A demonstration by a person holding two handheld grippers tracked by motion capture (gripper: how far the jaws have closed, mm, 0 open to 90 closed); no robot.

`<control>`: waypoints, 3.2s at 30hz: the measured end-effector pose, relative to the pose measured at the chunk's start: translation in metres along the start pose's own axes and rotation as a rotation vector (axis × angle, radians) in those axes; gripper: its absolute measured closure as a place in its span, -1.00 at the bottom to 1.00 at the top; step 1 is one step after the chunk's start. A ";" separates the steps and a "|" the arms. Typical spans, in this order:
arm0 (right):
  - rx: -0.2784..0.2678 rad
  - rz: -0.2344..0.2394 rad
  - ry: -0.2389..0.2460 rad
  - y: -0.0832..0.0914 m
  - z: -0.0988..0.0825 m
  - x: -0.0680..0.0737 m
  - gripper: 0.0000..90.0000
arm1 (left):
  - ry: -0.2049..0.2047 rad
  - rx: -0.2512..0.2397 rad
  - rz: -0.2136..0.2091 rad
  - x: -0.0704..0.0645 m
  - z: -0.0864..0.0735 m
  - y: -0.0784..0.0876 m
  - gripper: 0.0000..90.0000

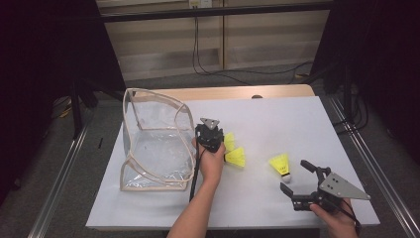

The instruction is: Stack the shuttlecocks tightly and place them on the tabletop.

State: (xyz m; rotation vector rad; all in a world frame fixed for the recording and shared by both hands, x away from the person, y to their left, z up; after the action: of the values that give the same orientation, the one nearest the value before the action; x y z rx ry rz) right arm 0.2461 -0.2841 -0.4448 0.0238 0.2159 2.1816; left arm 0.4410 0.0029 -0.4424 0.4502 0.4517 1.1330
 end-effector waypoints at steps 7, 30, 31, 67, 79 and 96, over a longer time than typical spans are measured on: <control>0.003 -0.002 0.002 0.000 0.000 -0.001 -0.94 | 0.009 0.063 0.080 0.010 -0.010 -0.007 0.80; 0.004 -0.001 -0.002 0.000 0.000 0.000 -0.94 | -0.008 0.023 -0.033 -0.001 -0.003 0.005 0.71; 0.005 -0.001 -0.002 0.000 0.000 0.000 -0.94 | -0.008 0.018 -0.038 -0.002 -0.002 0.006 0.71; 0.006 -0.002 0.002 0.000 0.000 0.000 -0.94 | -0.023 0.023 -0.214 -0.027 -0.008 0.029 0.77; 0.006 -0.002 0.002 0.000 0.000 0.000 -0.94 | -0.037 -0.021 -0.215 -0.025 -0.005 0.031 0.55; 0.008 -0.005 0.000 0.000 -0.001 0.001 -0.94 | -0.079 -0.008 -0.381 -0.043 -0.010 0.064 -0.35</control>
State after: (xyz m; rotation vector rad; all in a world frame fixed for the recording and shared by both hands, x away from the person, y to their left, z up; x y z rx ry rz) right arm 0.2454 -0.2839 -0.4456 0.0278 0.2247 2.1758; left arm 0.3719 -0.0136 -0.4105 0.3807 0.4414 0.7462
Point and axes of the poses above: each handheld gripper's, and its own axes: y roughly backward along the jaws, z roughly out of its top, x roughly to its left, the point moved 1 cm from there along -y, roughly forward along the jaws, and after that the axes turned 2 degrees about y, right-handed, at the moved point
